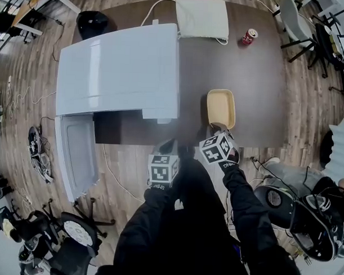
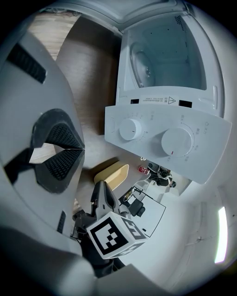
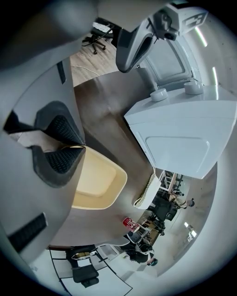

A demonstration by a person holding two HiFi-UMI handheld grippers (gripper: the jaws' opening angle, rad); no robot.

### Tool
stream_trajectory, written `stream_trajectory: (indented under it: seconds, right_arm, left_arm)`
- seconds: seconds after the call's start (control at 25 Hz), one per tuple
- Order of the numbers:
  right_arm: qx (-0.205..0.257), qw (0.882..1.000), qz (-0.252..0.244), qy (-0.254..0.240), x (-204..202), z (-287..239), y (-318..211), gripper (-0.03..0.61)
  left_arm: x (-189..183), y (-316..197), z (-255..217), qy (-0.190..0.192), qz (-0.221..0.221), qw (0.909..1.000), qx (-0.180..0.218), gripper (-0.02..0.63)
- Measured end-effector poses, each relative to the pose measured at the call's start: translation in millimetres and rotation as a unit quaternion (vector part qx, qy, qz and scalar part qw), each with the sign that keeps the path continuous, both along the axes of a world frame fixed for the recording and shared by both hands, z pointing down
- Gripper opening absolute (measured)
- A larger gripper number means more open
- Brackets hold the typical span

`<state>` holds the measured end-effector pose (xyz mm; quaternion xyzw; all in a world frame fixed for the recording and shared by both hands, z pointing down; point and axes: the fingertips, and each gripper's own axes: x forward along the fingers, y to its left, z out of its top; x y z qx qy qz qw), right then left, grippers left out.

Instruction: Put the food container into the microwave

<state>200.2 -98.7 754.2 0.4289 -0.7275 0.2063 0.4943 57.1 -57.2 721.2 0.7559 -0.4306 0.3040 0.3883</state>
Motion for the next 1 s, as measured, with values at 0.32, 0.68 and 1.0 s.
stream_trajectory:
  seconds: [0.32, 0.68, 1.0]
  right_arm:
    - [0.022, 1.0, -0.015, 0.009, -9.6, -23.3, 10.0, 0.035]
    - [0.035, 0.998, -0.046, 0.008, -30.8, -52.3, 42.3, 0.035]
    - [0.03, 0.993, -0.11, 0.009, -67.4, -54.3, 83.0, 0.035]
  left_arm:
    - [-3.0, 2.9, -12.6, 0.005, -0.011, 0.9998, 0.013, 0.034]
    - [-17.6, 22.5, -25.6, 0.006, -0.032, 0.9993, 0.019, 0.034]
    - [-34.6, 45.0, -19.2, 0.005, -0.055, 0.9983, 0.015, 0.034]
